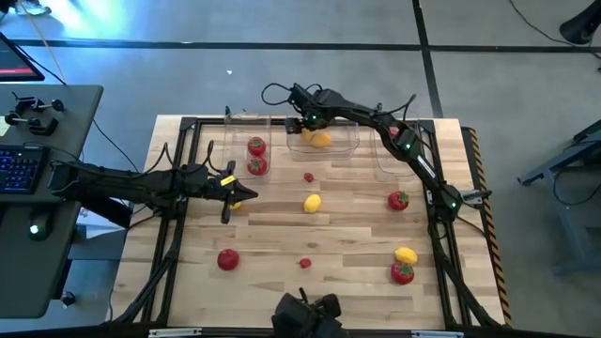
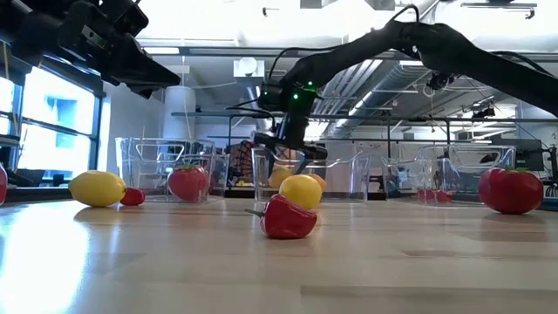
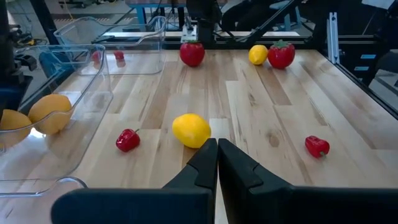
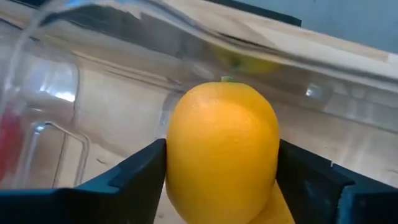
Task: Sort produce into baskets
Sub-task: Put the yellow lemon into the center transparent bin, then put the yellow lemon into center transparent bin
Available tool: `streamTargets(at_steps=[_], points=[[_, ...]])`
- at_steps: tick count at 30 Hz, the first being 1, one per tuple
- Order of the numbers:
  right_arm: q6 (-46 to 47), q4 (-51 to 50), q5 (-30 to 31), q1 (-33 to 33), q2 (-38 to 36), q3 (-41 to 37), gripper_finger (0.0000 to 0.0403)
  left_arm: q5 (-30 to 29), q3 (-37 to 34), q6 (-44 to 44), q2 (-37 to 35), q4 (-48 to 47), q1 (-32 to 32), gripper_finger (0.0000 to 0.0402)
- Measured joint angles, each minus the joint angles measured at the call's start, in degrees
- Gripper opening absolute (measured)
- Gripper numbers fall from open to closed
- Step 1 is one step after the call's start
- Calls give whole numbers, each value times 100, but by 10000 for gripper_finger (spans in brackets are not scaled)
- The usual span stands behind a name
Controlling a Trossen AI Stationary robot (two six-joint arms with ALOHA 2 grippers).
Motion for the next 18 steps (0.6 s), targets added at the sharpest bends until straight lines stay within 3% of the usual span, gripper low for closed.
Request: streamTargets(at_steps=[13,16,18], points=[[-550,-258,-122,7,-13,517,276,2,-2,2,0,-77,0,23],[-1140,-474,-302,13,-229,471,253,3,-4,10,1,-125,-2,34],[-1560,-925,18,76,-467,520,218,9,-4,13,2,-154,-2,38]])
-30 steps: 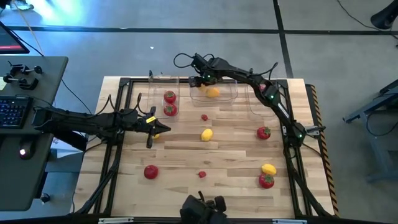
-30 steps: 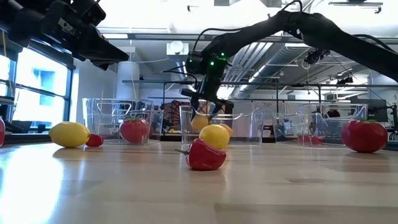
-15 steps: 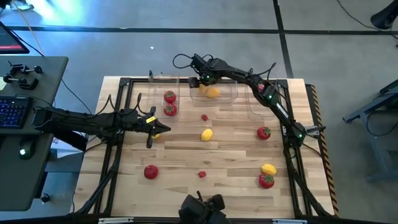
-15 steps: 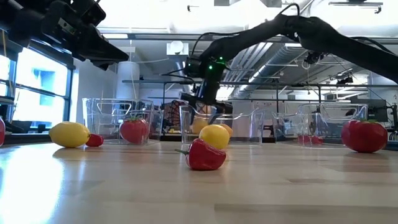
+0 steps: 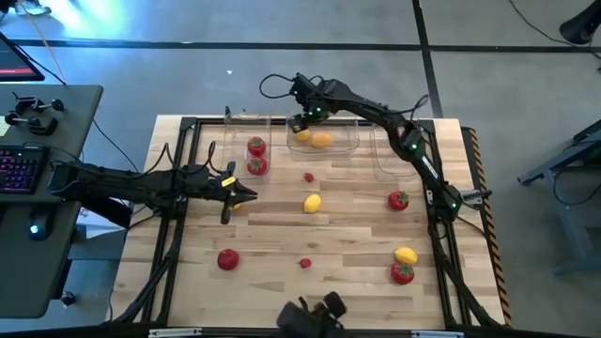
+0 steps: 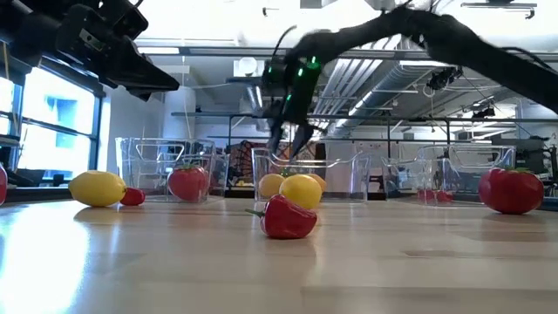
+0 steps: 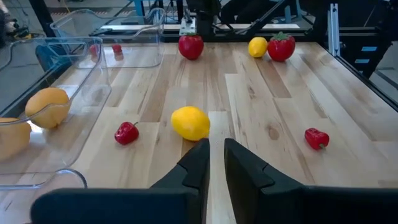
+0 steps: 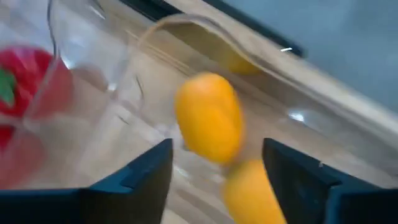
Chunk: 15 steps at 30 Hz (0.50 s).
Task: Sort produce into baskets
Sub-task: Put the yellow lemon into center transparent bin
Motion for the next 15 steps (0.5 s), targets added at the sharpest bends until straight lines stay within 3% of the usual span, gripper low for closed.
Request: streamTargets(at_steps=[4,7,9,15], points=[[-602,-671,1200,303,-618,-37,114,0,0,39,0,-60,0,38],[-892,-722,1730,626,-966,-39,29,0,0,42,0,-60,0,33],[-1026,-540,1842,842,-1088,-39,11,0,0,42,0,-62,-2,28],[-1324,109,1861,1337,-1131,-260,9,1,0,0,0,-128,-4,16]])
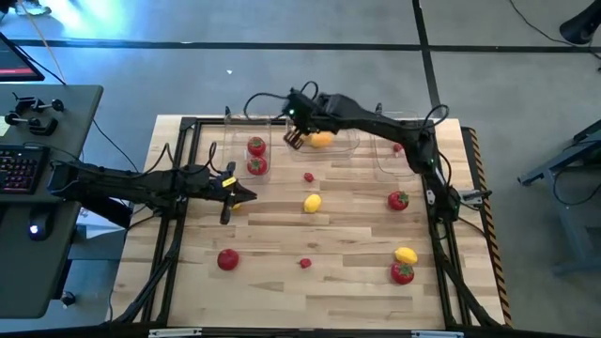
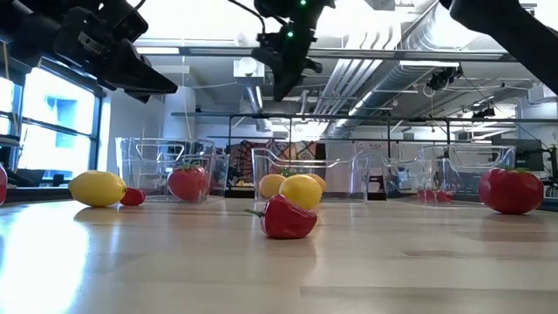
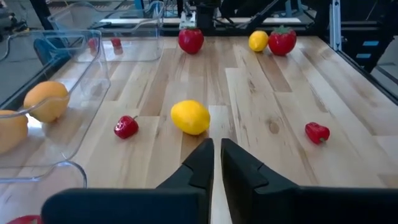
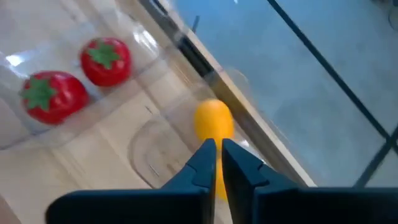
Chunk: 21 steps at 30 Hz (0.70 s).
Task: Sort produce into baskets
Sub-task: Put the yellow lemon into center transparent bin
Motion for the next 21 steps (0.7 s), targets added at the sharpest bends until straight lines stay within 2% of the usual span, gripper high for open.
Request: streamTargets(at_steps=[5,10,21], points=[[-257,1000,27,305,9,-666,4,1,0,-15,0,-219,-2,10],[-509,2275,319,545,-230,-1880,1,-7,0,-93,0,-446,-7,5],[-104,5665,172,1079,-2358,-6023,0,-480,487,-354,179,-1906,-4,4]])
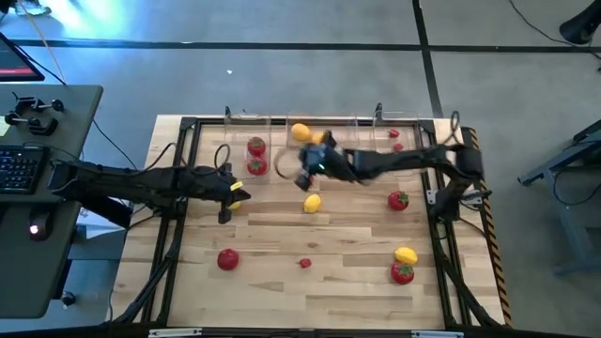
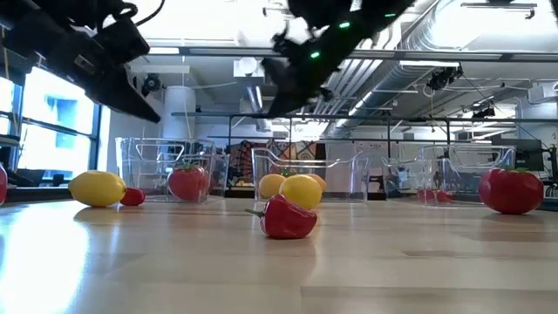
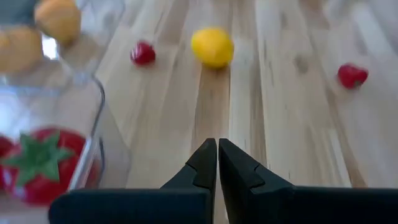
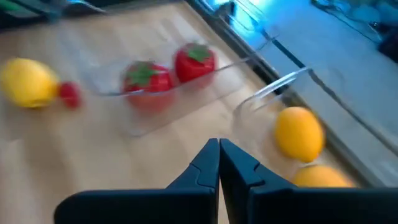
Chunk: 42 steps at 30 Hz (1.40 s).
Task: Sort produce into baskets
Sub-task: Put the yellow lemon into center transparent bin
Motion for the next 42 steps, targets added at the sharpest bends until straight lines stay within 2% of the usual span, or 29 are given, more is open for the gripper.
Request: streamTargets(at_steps=[5,11,15,19,24,28,33,42], points=[[269,997,248,477,-609,-1385,0,-109,384,-299,542,-651,-72,7],[168,1606,526,988,-1022,-2223,0,-197,1347,-503,1476,-2080,-192,39],[-96,1587,568,1113,-1264,-2285,0,-189,2029,-411,2135,-3199,-274,78],[-190,1573,555,1169,-1390,-2286,0,-187,2501,-409,2718,-3906,-349,129],[-256,1571,562,1241,-1408,-2286,0,-236,2623,-506,3337,-4369,-385,191],[-295,1590,566,1263,-1408,-2286,0,-556,2623,-549,3716,-4485,-385,227],[-290,1608,565,1261,-1408,-2286,0,-810,2623,-549,3965,-4429,-382,247],[-277,1607,560,1263,-1406,-2285,0,-754,2621,-455,4286,-4415,-347,249]])
